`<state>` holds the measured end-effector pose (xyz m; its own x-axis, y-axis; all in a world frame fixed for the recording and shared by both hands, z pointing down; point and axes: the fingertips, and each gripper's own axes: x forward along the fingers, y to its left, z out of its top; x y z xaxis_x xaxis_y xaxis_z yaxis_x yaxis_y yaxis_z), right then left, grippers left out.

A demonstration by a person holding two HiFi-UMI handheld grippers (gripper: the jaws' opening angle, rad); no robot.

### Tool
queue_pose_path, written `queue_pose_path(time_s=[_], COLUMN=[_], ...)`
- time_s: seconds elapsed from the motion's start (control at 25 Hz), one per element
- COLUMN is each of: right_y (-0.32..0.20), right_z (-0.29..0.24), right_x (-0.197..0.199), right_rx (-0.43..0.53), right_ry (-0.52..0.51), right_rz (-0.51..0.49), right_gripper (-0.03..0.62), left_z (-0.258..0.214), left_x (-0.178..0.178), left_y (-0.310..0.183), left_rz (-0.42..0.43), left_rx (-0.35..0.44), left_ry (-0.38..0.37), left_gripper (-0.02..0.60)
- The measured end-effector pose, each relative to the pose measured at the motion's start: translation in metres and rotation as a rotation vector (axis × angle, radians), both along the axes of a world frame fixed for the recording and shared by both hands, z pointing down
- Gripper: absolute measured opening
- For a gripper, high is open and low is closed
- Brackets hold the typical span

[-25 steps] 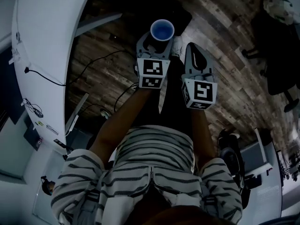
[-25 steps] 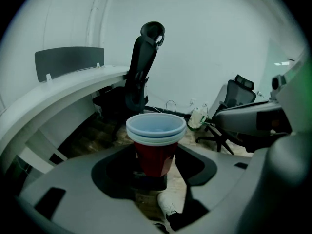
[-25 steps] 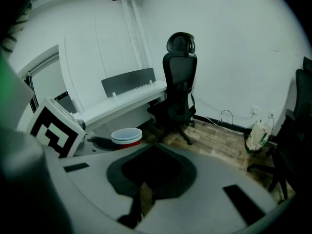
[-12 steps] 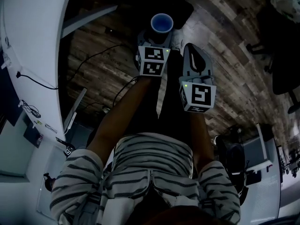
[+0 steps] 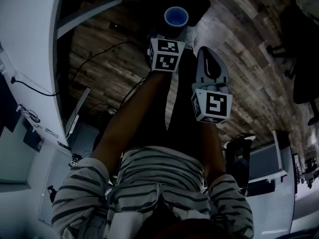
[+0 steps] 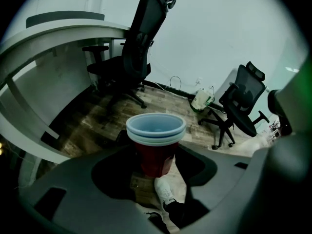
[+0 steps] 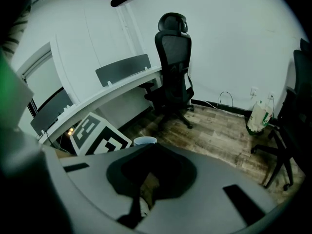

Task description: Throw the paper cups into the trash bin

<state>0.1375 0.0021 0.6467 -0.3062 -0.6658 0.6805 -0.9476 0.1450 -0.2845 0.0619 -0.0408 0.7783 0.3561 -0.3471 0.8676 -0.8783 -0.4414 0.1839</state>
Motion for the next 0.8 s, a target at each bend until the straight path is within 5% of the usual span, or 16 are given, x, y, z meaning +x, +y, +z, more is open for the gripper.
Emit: queue_pose_path(time_s=[0.8], right_y=[0.019], right_z=[0.043], right_x=[-0.003], right_rx=[-0.064], right_ry=[-0.004], right_rz=[-0.020], right_gripper=[0.009], left_z=[0.101], left_x=[0.005], left_y=[-0.005], left_rz=[-0.015], left_rx=[-0.119], left_ry=[-0.003], left_gripper=[0.275])
